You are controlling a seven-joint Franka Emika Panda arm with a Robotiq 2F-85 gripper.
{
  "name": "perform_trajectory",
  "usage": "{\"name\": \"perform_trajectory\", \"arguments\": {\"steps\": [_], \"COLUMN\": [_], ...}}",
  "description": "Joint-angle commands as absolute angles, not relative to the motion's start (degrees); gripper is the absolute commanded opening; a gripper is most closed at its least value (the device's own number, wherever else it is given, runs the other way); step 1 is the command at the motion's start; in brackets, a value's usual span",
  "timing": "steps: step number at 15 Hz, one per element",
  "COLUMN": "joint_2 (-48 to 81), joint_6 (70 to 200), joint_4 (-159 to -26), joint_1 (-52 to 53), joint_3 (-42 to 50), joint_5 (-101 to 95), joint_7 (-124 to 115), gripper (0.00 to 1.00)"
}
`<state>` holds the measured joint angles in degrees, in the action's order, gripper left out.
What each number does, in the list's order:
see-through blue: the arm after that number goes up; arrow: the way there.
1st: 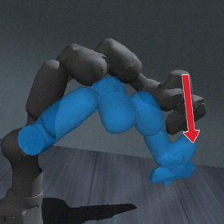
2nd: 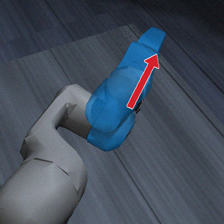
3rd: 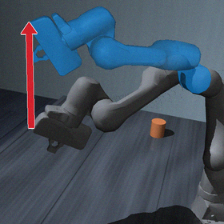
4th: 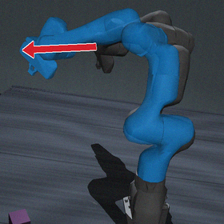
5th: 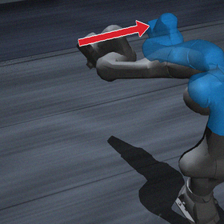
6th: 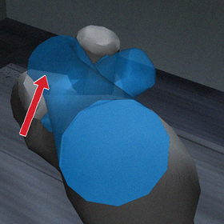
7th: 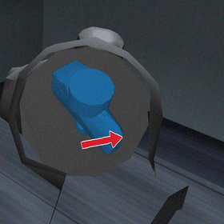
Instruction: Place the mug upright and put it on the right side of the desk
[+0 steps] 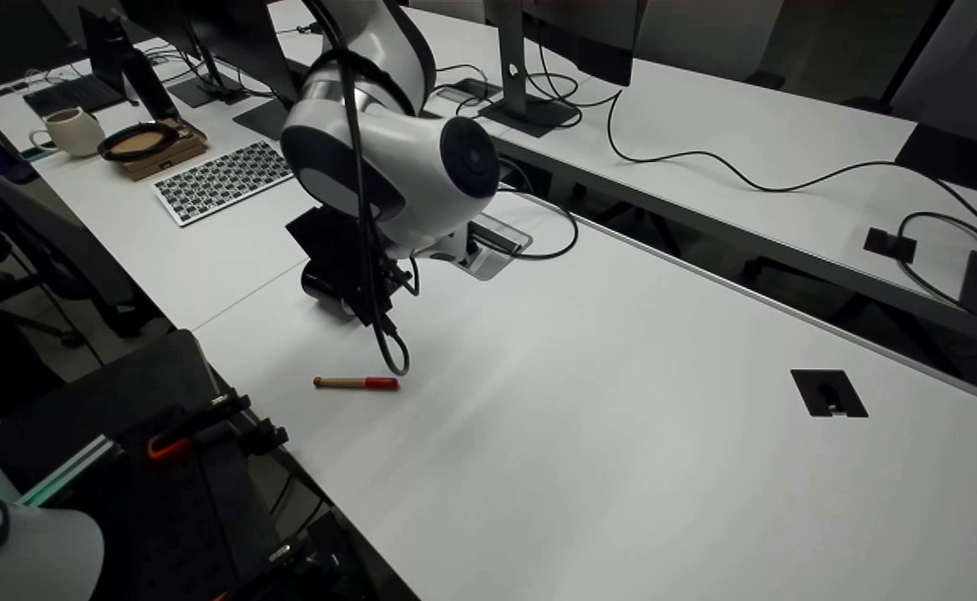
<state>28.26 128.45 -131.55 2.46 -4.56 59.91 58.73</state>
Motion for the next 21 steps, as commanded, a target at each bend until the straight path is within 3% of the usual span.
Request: {"name": "perform_trajectory", "arguments": {"steps": [1,21], "joint_2": [32.5,38.3], "joint_6": [125.8,122.0], "joint_4": [-127.8,-123.8], "joint_1": [0.6,0.2], "joint_3": [-6.4,-8.7], "joint_5": [61.8,62.5], "joint_7": [60.5,66.7], "gripper": [1.00,1.00]}}
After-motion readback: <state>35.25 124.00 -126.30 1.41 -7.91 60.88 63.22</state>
